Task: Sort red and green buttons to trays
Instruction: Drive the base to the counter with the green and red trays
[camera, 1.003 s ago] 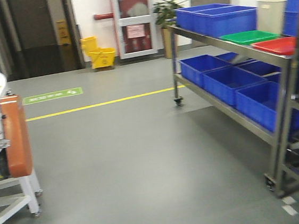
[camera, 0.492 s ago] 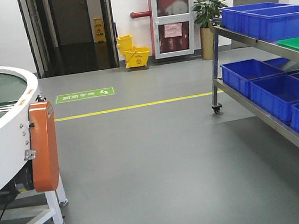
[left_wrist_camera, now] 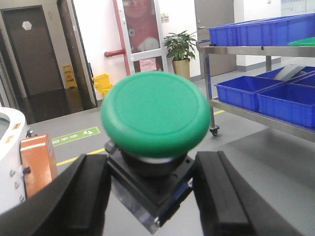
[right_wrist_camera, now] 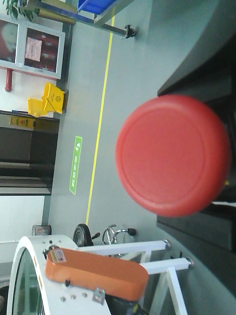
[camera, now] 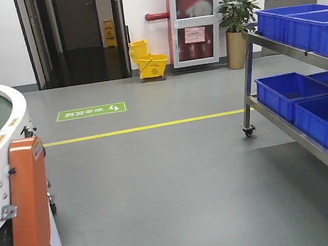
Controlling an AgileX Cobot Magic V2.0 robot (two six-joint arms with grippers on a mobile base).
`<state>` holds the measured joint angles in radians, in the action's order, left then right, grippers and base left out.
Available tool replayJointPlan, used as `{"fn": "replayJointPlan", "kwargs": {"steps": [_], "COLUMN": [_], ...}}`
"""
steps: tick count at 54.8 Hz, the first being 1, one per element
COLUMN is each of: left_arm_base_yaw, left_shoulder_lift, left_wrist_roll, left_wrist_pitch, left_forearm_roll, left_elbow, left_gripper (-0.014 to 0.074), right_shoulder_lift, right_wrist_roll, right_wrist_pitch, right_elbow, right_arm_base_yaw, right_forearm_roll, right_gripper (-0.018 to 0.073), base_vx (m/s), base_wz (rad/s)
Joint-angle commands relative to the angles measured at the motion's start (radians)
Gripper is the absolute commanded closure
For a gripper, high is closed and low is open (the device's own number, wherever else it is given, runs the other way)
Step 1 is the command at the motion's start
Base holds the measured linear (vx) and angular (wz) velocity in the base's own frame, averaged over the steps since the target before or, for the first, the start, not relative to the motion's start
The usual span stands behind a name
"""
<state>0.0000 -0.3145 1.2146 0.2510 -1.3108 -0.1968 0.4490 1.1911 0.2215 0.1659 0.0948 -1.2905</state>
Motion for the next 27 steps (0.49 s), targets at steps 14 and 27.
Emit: {"fn": "replayJointPlan", "kwargs": {"steps": [14, 27], "left_arm_base_yaw": [-0.003, -0.003], "left_shoulder_lift": [-0.008, -0.008], "left_wrist_roll": [0.010, 0.010], "left_wrist_pitch": [0.021, 0.021], "left_forearm_roll": [0.027, 0.027], "left_elbow": [-0.031, -0.031], "left_gripper": [0.0596, 0.0596], "right_shoulder_lift": [0.004, 0.004], "right_wrist_roll": [-0.002, -0.002], "right_wrist_pitch": [0.026, 0.026], "right_elbow": [0.032, 0.032], "right_arm_base_yaw": [-0.006, -0.006], "right_forearm_roll": [0.013, 0.013], "right_gripper": [0.0567, 0.0567], "base_vx": [0.61, 0.64], "base_wz": [0.01, -0.01]}}
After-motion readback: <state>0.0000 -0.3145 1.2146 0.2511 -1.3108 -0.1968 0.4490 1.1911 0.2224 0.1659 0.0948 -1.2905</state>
